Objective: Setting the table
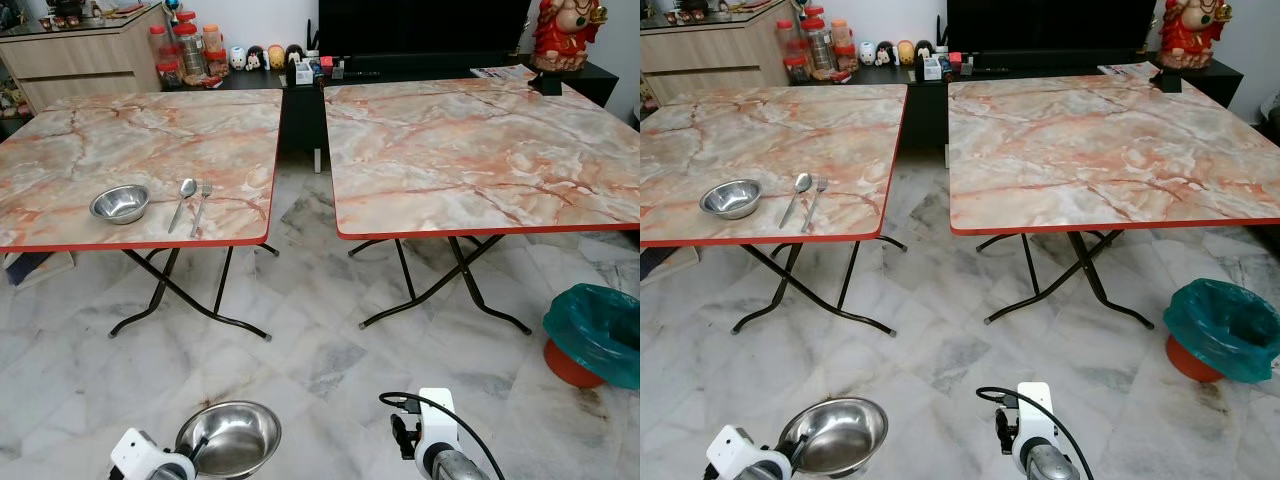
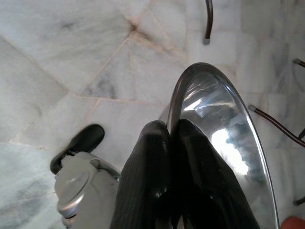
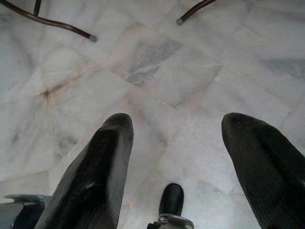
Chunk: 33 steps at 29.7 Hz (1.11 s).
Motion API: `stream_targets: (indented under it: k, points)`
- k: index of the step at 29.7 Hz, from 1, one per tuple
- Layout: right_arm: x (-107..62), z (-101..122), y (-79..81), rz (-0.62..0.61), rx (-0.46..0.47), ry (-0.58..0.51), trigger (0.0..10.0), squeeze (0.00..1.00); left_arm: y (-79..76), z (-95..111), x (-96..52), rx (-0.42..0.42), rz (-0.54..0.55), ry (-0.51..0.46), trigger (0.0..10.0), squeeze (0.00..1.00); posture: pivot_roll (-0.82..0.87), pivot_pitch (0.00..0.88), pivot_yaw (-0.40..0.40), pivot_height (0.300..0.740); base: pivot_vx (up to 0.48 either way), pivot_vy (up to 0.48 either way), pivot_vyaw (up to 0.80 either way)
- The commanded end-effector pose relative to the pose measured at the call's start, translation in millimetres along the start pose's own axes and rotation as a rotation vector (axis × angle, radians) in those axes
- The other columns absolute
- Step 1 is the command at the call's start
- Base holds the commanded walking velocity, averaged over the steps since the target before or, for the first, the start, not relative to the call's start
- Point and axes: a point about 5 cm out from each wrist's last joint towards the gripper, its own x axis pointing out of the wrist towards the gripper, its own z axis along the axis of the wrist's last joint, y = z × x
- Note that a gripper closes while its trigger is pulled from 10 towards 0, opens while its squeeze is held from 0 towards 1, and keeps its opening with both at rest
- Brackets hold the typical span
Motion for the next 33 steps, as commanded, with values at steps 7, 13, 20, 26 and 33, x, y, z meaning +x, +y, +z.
stream_targets:
  k: [7,13,20,26,33]
  points:
    - [-0.4,0,-3.5,-0.024,0.013,-0.008,10.0,0.00,-7.5,-2,0.9,0.058,-0.027,0.004,10.0,0.00,0.04,0.002,0.040,0.740,0.000,0.000,0.00]
    - [-0.6,-1,-4.2,-0.032,0.006,0.001,10.0,0.00,-8.8,-1,1.2,0.061,-0.024,-0.005,10.0,0.00,0.04,0.003,0.043,0.740,0.304,0.000,0.00]
    - [-0.7,-1,-6.4,-0.045,-0.001,0.007,10.0,0.00,-12.2,1,1.8,0.049,-0.026,-0.018,10.0,0.00,0.03,0.000,0.045,0.740,0.346,0.000,0.00]
    - [-0.6,-1,-4.4,-0.029,0.000,0.004,10.0,0.00,-14.8,3,2.3,0.039,-0.030,-0.026,10.0,0.00,0.03,0.002,0.043,0.740,0.372,0.000,0.00]
    - [-1.2,-2,-5.2,-0.027,-0.015,0.006,10.0,0.00,-14.6,2,2.2,0.034,-0.029,-0.028,10.0,0.00,0.03,0.005,0.042,0.740,0.380,0.000,0.00]
